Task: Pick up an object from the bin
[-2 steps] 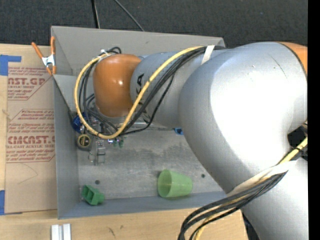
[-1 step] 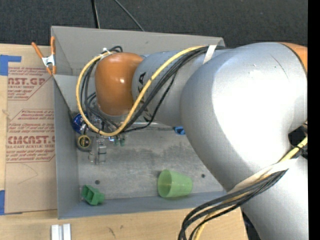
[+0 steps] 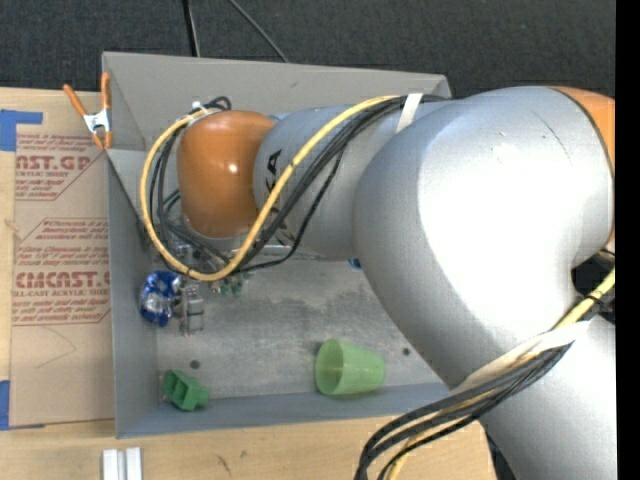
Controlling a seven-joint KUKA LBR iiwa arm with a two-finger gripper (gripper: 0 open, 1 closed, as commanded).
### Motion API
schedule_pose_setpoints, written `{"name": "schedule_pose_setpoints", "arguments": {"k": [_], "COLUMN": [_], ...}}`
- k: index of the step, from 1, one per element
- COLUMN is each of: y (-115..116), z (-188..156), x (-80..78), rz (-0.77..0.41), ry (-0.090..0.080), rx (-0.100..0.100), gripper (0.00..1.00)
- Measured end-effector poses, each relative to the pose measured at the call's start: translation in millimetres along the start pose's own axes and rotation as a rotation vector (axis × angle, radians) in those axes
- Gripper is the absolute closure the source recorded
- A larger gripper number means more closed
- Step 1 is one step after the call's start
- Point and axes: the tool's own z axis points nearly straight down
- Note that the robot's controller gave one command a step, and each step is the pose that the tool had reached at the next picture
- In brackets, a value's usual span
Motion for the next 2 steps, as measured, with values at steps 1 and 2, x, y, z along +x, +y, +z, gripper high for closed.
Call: {"name": "schedule_pose_setpoints", "arguments": {"k": [1,2], "y": [3,8], "z": [0,-135], "x": [1.2,16.8], "rz": [-0.004,-0.031], "ry": [0.004,-0.004], "rx": [-0.003,-0.004], "gripper": [1.00,1.00]}}
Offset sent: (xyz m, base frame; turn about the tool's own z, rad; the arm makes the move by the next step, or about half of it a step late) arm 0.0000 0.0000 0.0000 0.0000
